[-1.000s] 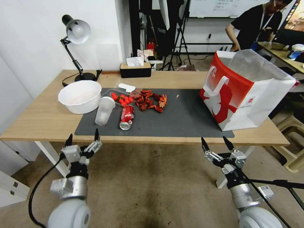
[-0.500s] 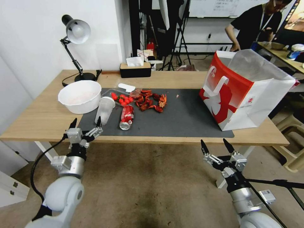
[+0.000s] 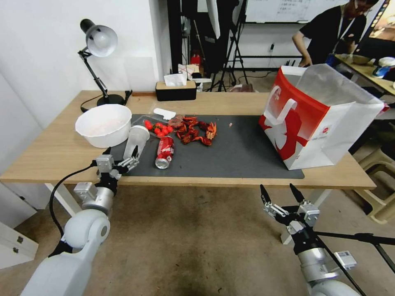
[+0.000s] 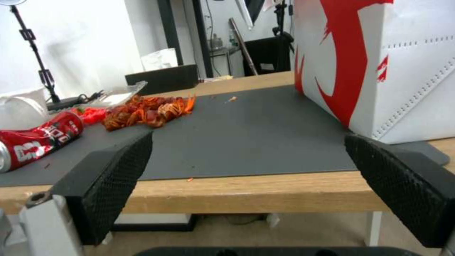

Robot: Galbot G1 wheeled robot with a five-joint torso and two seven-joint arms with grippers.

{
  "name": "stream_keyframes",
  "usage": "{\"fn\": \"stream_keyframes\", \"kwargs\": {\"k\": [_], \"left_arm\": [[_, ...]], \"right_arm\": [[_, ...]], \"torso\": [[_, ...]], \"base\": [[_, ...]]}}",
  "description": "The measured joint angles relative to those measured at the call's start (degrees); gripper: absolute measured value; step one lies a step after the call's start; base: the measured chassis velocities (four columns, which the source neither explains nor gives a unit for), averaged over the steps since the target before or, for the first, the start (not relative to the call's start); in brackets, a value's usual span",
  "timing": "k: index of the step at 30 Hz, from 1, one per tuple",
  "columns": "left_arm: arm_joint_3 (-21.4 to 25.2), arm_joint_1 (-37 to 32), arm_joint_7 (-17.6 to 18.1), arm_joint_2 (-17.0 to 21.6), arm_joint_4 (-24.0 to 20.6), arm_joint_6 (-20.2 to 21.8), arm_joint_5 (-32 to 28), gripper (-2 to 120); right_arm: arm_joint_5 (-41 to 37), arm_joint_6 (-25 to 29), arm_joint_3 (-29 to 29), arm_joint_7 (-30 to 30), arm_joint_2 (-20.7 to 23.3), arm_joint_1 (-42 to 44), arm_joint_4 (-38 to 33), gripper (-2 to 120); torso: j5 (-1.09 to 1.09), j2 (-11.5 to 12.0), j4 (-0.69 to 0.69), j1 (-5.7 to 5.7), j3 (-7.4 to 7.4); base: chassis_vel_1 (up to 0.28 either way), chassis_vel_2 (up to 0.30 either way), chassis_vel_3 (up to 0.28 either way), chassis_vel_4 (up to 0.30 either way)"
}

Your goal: Pick up the trash from the table and place it into the takeout bag.

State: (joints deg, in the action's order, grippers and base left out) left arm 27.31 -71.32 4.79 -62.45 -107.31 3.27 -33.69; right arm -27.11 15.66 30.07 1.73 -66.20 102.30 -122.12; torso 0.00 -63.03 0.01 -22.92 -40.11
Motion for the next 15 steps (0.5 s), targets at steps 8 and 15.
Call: {"fn": "stream_keyframes", "kwargs": {"k": [8, 15], "left_arm": [[-2.28, 4.44, 1.62, 0.75, 2.16, 6.21, -0.1, 100], [-3.43, 7.53, 2.08, 1.27, 4.23, 8.5, -0.1, 100]], "right_arm": [[1.14, 0.51, 0.19, -0.02, -0.77, 0.45, 0.23, 100], [2.15, 0.74, 0.46, 0.35, -0.98, 0.62, 0.24, 100]], "torso": [[0.0, 0.0, -0.01, 0.0, 0.0], [0.0, 0.0, -0.01, 0.0, 0.0]], "base": [[0.0, 0.0, 0.0, 0.0], [0.0, 0.0, 0.0, 0.0]]}}
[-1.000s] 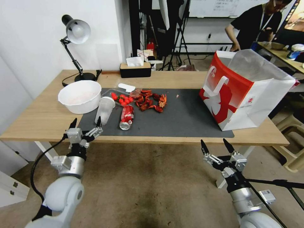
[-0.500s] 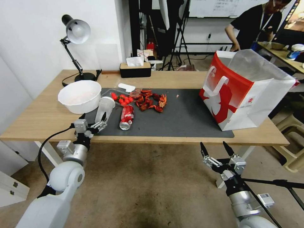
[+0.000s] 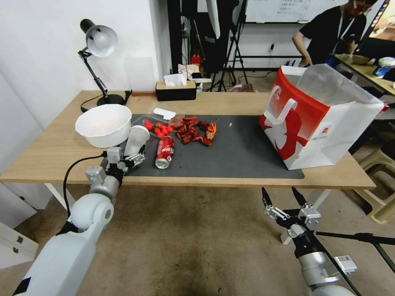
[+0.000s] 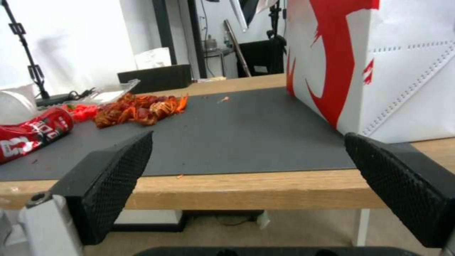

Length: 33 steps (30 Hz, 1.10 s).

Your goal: Pick up the trash from the table and place it into the takeout bag.

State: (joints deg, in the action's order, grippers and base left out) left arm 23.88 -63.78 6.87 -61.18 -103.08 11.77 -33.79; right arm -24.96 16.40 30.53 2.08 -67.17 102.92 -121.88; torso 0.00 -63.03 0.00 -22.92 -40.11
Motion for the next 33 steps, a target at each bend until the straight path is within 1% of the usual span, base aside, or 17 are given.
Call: {"fn": "stream_keyframes", "kwargs": {"k": [2, 5, 6, 9, 10, 13, 15, 16, 17, 18, 19, 22, 23, 26, 27, 30, 33], "left_arm": [[-0.08, 0.24, 0.0, 0.06, 0.13, 0.37, 0.0, 100], [-0.2, 1.0, -0.41, 0.28, 0.31, 2.76, -0.68, 100], [-0.2, 1.0, -0.41, 0.28, 0.31, 2.76, -0.68, 100], [-0.15, 1.05, -0.86, 0.42, -0.19, 6.3, -1.84, 100], [-0.15, 1.05, -0.86, 0.42, -0.19, 6.3, -1.84, 100], [-0.25, 1.64, -0.68, 0.39, -0.07, 8.22, -2.77, 100], [-0.33, 1.93, -0.31, 0.35, 0.03, 8.57, -3.31, 97], [-0.35, 2.05, -0.17, 0.35, 0.14, 8.67, -3.52, 94], [-0.42, 2.14, -0.05, 0.35, 0.37, 8.74, -3.61, 88], [-0.45, 2.13, -0.04, 0.35, 0.47, 8.77, -3.62, 85], [-0.45, 2.13, -0.04, 0.35, 0.47, 8.77, -3.62, 85], [-0.46, 2.01, -0.47, 0.28, 0.59, 8.31, -4.17, 70], [-0.46, 2.01, -0.47, 0.28, 0.59, 8.31, -4.17, 70], [-0.2, 1.64, -1.4, 0.18, 0.24, 6.36, -4.41, 55], [-0.2, 1.64, -1.4, 0.18, 0.24, 6.36, -4.41, 55], [0.75, 0.7, -2.64, 0.63, -1.34, 4.7, -4.81, 47], [1.51, 0.41, -3.29, 1.2, -2.27, 4.27, -4.78, 46]], "right_arm": [[0.08, 0.02, 0.04, 0.05, -0.01, 0.02, 0.0, 100], [0.35, 0.05, 0.12, 0.2, -0.07, 0.18, 0.0, 100], [0.35, 0.05, 0.12, 0.2, -0.07, 0.18, 0.0, 100], [0.53, 0.06, 0.12, 0.29, -0.2, 0.22, -0.01, 100], [0.53, 0.06, 0.12, 0.29, -0.2, 0.22, -0.01, 100], [0.61, 0.06, 0.06, 0.33, -0.19, 0.17, -0.01, 100], [0.6, 0.06, 0.06, 0.35, -0.14, 0.14, -0.02, 100], [0.6, 0.06, 0.06, 0.36, -0.13, 0.12, -0.01, 100], [0.6, 0.06, 0.06, 0.4, -0.13, 0.1, -0.01, 100], [0.6, 0.06, 0.06, 0.41, -0.16, 0.1, -0.01, 100], [0.6, 0.06, 0.06, 0.41, -0.16, 0.1, -0.01, 100], [0.6, 0.06, 0.06, 0.42, -0.23, 0.09, 0.07, 100], [0.6, 0.06, 0.06, 0.42, -0.23, 0.09, 0.07, 100], [0.6, 0.06, 0.0, 0.43, -0.26, 0.07, 0.19, 100], [0.6, 0.06, 0.0, 0.43, -0.26, 0.07, 0.19, 100], [0.77, -0.04, -0.08, 0.45, -0.31, -0.03, 0.32, 100], [0.87, -0.06, -0.08, 0.49, -0.27, -0.18, 0.51, 100]], "torso": [[0.0, 0.0, 0.0, 0.0, 0.0], [0.0, 0.0, 0.0, 0.0, 0.0], [0.0, 0.0, 0.0, 0.0, 0.0], [0.01, 0.0, 0.0, 0.0, 0.0], [0.01, 0.0, 0.0, 0.0, 0.0], [0.01, 0.0, 0.0, 0.0, 0.0], [0.0, 0.0, 0.0, 0.0, 0.0], [0.0, 0.0, 0.0, 0.0, 0.0], [0.0, 0.0, 0.0, 0.0, 0.0], [0.0, 0.0, 0.0, 0.0, 0.0], [0.0, 0.0, 0.0, 0.0, 0.0], [0.0, 0.0, 0.0, 0.0, 0.0], [0.0, 0.0, 0.0, 0.0, 0.0], [-0.01, 0.0, 0.0, 0.0, 0.0], [-0.01, 0.0, 0.0, 0.0, 0.0], [0.0, 0.0, 0.0, 0.0, 0.0], [0.0, 0.0, 0.01, 0.0, 0.0]], "base": [[0.0, 0.0, 0.0, 0.0], [0.0, 0.0, 0.0, 0.0], [0.0, 0.0, 0.0, 0.0], [0.0, 0.0, 0.0, 0.0], [0.0, 0.0, 0.0, 0.0], [0.0, 0.0, 0.0, 0.0], [0.0, 0.0, 0.0, 0.0], [0.0, 0.0, 0.0, 0.0], [0.0, 0.0, 0.0, 0.0], [0.0, 0.0, 0.0, 0.0], [0.0, 0.0, 0.0, 0.0], [0.0, 0.0, 0.0, 0.0], [0.0, 0.0, 0.0, 0.0], [0.0, 0.0, 0.0, 0.0], [0.0, 0.0, 0.0, 0.0], [0.0, 0.0, 0.0, 0.0], [0.0, 0.0, 0.0, 0.0]]}}
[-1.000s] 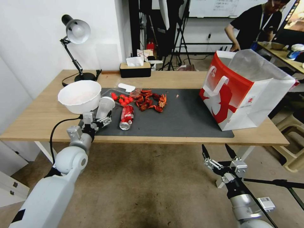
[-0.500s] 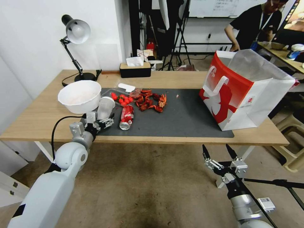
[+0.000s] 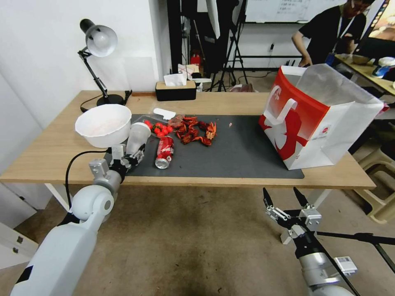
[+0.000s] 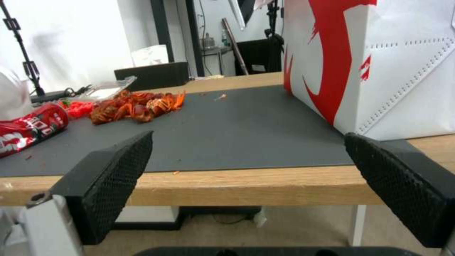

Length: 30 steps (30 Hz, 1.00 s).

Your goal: Pick up the trash from the table and place it into the takeout bag.

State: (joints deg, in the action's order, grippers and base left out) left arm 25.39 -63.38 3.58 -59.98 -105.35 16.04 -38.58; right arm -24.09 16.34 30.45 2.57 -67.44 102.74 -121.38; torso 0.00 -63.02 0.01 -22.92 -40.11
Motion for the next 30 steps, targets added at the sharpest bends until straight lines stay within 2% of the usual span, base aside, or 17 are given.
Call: {"fn": "stream_keyframes", "kwargs": {"k": [3, 5, 6, 7, 10, 11, 12, 15, 16, 19, 20, 24, 25, 27, 28, 30], "left_arm": [[0.72, -0.14, -1.3, 0.81, -1.0, -1.33, -0.78, 46], [1.16, -0.07, -4.1, 1.93, -1.56, -4.1, -3.01, 46], [1.16, 0.28, -7.13, 2.72, -1.54, -6.66, -4.82, 46], [1.16, 0.28, -7.13, 2.72, -1.54, -6.66, -4.82, 46], [-0.06, 2.93, -16.65, 4.3, -0.4, -11.86, -9.14, 46], [-0.72, 4.03, -18.92, 4.51, 0.14, -12.68, -9.96, 46], [-0.72, 4.03, -18.92, 4.51, 0.14, -12.68, -9.96, 46], [-4.27, 9.28, -26.23, 4.81, 2.67, -14.96, -12.33, 46], [-4.27, 9.28, -26.23, 4.81, 2.67, -14.96, -12.33, 46], [-7.91, 14.18, -29.85, 4.29, 5.13, -15.2, -13.51, 46], [-7.91, 14.18, -29.85, 4.29, 5.13, -15.2, -13.51, 46], [-15.42, 23.13, -31.38, 1.9, 9.39, -14.89, -13.86, 46], [-15.42, 23.13, -31.38, 1.9, 9.39, -14.89, -13.86, 46], [-20.16, 28.01, -31.39, -0.39, 11.9, -14.56, -13.92, 46], [-20.16, 28.01, -31.39, -0.39, 11.9, -14.56, -13.92, 46], [-24.63, 32.82, -31.35, -3.61, 14.75, -14.4, -13.93, 46]], "right_arm": [[0.03, -0.01, 0.0, 0.02, 0.05, -0.04, 0.01, 100], [0.1, -0.03, 0.01, 0.06, 0.08, -0.04, 0.01, 100], [0.23, -0.03, 0.0, 0.07, 0.06, -0.05, 0.0, 100], [0.23, -0.03, 0.0, 0.07, 0.06, -0.05, 0.0, 100], [0.48, -0.04, 0.0, 0.07, -0.05, 0.17, -0.3, 100], [0.54, -0.04, 0.01, 0.08, -0.1, 0.28, -0.42, 100], [0.54, -0.04, 0.01, 0.08, -0.1, 0.28, -0.42, 100], [1.08, -0.07, 0.1, 0.13, -0.48, 0.69, -0.86, 100], [1.08, -0.07, 0.1, 0.13, -0.48, 0.69, -0.86, 100], [1.74, -0.13, 0.1, 0.15, -1.01, 0.99, -1.24, 100], [1.74, -0.13, 0.1, 0.15, -1.01, 0.99, -1.24, 100], [2.79, -0.37, -0.12, 0.35, -1.94, 1.05, -1.62, 100], [2.79, -0.37, -0.12, 0.35, -1.94, 1.05, -1.62, 100], [3.45, -0.5, -0.25, 0.44, -2.52, 1.12, -1.93, 100], [3.45, -0.5, -0.25, 0.44, -2.52, 1.12, -1.93, 100], [4.05, -0.63, -0.31, 0.54, -3.16, 1.29, -2.24, 100]], "torso": [[-0.01, 0.0, 0.0, 0.0, 0.0], [0.01, 0.0, 0.0, 0.0, 0.0], [-0.01, 0.0, 0.0, 0.0, 0.0], [-0.01, 0.0, 0.0, 0.0, 0.0], [-0.01, 0.0, 0.0, 0.0, 0.0], [-0.01, 0.0, 0.0, 0.0, 0.0], [-0.01, 0.0, 0.0, 0.0, 0.0], [-0.01, 0.0, -0.01, 0.0, 0.0], [-0.01, 0.0, -0.01, 0.0, 0.0], [-0.01, 0.0, 0.0, 0.0, 0.0], [-0.01, 0.0, 0.0, 0.0, 0.0], [0.01, 0.0, -0.01, 0.0, 0.0], [0.01, 0.0, -0.01, 0.0, 0.0], [0.01, 0.0, -0.02, 0.0, 0.0], [0.01, 0.0, -0.02, 0.0, 0.0], [0.02, 0.0, -0.01, 0.0, -0.01]], "base": [[0.0, 0.0, 0.0, 0.0], [0.0, 0.0, 0.0, 0.0], [0.0, 0.0, 0.0, 0.0], [0.0, 0.0, 0.0, 0.0], [0.0, 0.0, 0.0, 0.0], [0.0, 0.0, 0.0, 0.0], [0.0, 0.0, 0.0, 0.0], [0.0, 0.0, 0.0, 0.0], [0.0, 0.0, 0.0, 0.0], [0.0, 0.0, 0.0, 0.0], [0.0, 0.0, 0.0, 0.0], [0.0, 0.0, 0.0, 0.0], [0.0, 0.0, 0.0, 0.0], [0.0, 0.0, 0.0, 0.0], [0.0, 0.0, 0.0, 0.0], [0.0, 0.0, 0.0, 0.0]]}}
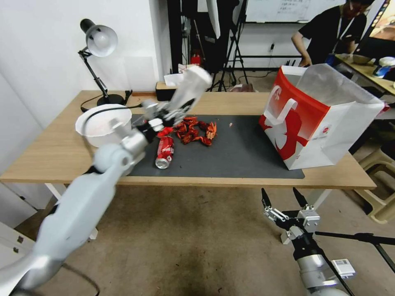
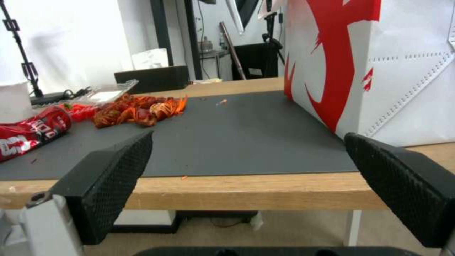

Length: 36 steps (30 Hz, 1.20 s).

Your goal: Pick up the trash from the table and place it into the takeout bag.

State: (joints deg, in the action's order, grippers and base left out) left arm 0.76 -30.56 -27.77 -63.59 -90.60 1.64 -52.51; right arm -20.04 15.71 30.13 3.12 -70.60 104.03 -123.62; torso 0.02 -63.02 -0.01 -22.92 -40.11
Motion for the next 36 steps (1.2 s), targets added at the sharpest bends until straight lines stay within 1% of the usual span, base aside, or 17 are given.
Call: {"fn": "stream_keyframes", "kwargs": {"k": [1, 3, 4, 7, 8, 10, 11, 13, 16, 17, 19, 22, 23, 27, 32, 35, 36], "left_arm": [[0.0, 0.0, 0.0, 0.0, 0.0, 0.0, 0.0, 46], [-2.77, 3.73, 0.03, -2.95, 2.57, 0.08, 0.13, 46], [-2.77, 3.73, 0.03, -2.95, 2.57, 0.08, 0.13, 46], [-5.41, 7.77, 0.03, -5.8, 5.41, 0.13, 0.27, 46], [-5.41, 7.77, 0.03, -5.8, 5.41, 0.13, 0.27, 46], [-7.83, 12.28, -0.01, -8.53, 8.56, 0.12, 0.44, 46], [-7.83, 12.28, -0.01, -8.53, 8.56, 0.12, 0.44, 46], [-10.14, 15.82, -0.03, -10.67, 11.14, 0.06, 0.61, 46], [-11.43, 17.67, 0.02, -11.93, 12.58, -0.1, 0.71, 46], [-13.33, 20.09, 0.16, -13.59, 14.94, -0.35, 0.92, 46], [-14.17, 21.0, 0.19, -14.17, 15.84, -0.57, 1.03, 46], [-17.93, 24.25, 0.98, -16.02, 18.81, -1.22, 1.63, 46], [-17.93, 24.25, 0.98, -16.02, 18.81, -1.22, 1.63, 46], [-22.87, 28.7, 2.2, -18.61, 22.56, -2.96, 4.88, 46], [-25.71, 32.07, 2.98, -20.57, 24.94, -4.03, 6.8, 46], [-27.59, 35.65, 3.44, -23.57, 28.82, -5.98, 10.99, 46], [-27.59, 35.65, 3.44, -23.57, 28.82, -5.98, 10.99, 46]], "right_arm": [[0.0, 0.0, 0.0, 0.0, 0.0, 0.0, 0.0, 100], [0.43, -0.03, 0.0, 0.09, -0.43, 0.25, -0.28, 100], [0.43, -0.03, 0.0, 0.09, -0.43, 0.25, -0.28, 100], [0.83, -0.03, 0.03, 0.13, -0.81, 0.47, -0.5, 100], [0.83, -0.03, 0.03, 0.13, -0.81, 0.47, -0.5, 100], [1.12, -0.03, 0.08, 0.14, -1.24, 0.59, -0.51, 100], [1.12, -0.03, 0.08, 0.14, -1.24, 0.59, -0.51, 100], [1.35, 0.0, 0.09, 0.15, -1.55, 0.63, -0.47, 100], [1.44, 0.02, 0.09, 0.14, -1.69, 0.63, -0.33, 100], [1.49, 0.11, 0.09, 0.11, -1.87, 0.62, -0.12, 100], [1.5, 0.16, 0.1, 0.1, -1.9, 0.62, -0.02, 100], [1.5, 0.33, 0.24, 0.0, -1.94, 0.6, 0.36, 100], [1.5, 0.33, 0.24, 0.0, -1.94, 0.6, 0.36, 100], [1.45, 0.46, 0.26, -0.09, -1.92, 0.53, 0.51, 100], [1.29, 0.5, 0.3, -0.13, -1.84, 0.42, 0.52, 100], [1.1, 0.71, 0.45, -0.23, -1.9, 0.36, 0.58, 100], [1.1, 0.71, 0.45, -0.23, -1.9, 0.36, 0.58, 100]], "torso": [[0.0, 0.0, 0.0, 0.0, 0.0], [-0.02, 0.0, 0.0, 0.0, 0.0], [-0.02, 0.0, 0.0, 0.0, 0.0], [-0.01, 0.0, 0.0, 0.0, 0.0], [-0.01, 0.0, 0.0, 0.0, 0.0], [0.0, 0.0, 0.01, 0.0, 0.0], [0.0, 0.0, 0.01, 0.0, 0.0], [-0.01, 0.0, 0.01, 0.0, 0.0], [0.0, 0.0, 0.01, 0.0, 0.0], [-0.01, 0.0, 0.0, 0.0, 0.01], [-0.01, 0.0, 0.0, 0.0, 0.0], [-0.01, 0.0, 0.01, 0.0, 0.0], [-0.01, 0.0, 0.01, 0.0, 0.0], [-0.01, 0.0, 0.01, 0.0, 0.0], [-0.01, 0.0, 0.01, 0.0, 0.0], [-0.01, 0.0, -0.01, 0.0, 0.01], [-0.01, 0.0, -0.01, 0.0, 0.01]], "base": [[0.0, 0.0, 0.0, 0.0], [0.0, 0.0, 0.0, 0.0], [0.0, 0.0, 0.0, 0.0], [0.0, 0.0, 0.0, 0.0], [0.0, 0.0, 0.0, 0.0], [0.0, 0.0, 0.0, 0.0], [0.0, 0.0, 0.0, 0.0], [0.0, 0.0, 0.0, 0.0], [0.0, 0.0, 0.0, 0.0], [0.0, 0.0, 0.0, 0.0], [0.0, 0.0, 0.0, 0.0], [0.0, 0.0, 0.0, 0.0], [0.0, 0.0, 0.0, 0.0], [0.0, 0.0, 0.0, 0.0], [0.0, 0.0, 0.0, 0.0], [0.0, 0.0, 0.0, 0.0], [0.0, 0.0, 0.0, 0.0]]}}
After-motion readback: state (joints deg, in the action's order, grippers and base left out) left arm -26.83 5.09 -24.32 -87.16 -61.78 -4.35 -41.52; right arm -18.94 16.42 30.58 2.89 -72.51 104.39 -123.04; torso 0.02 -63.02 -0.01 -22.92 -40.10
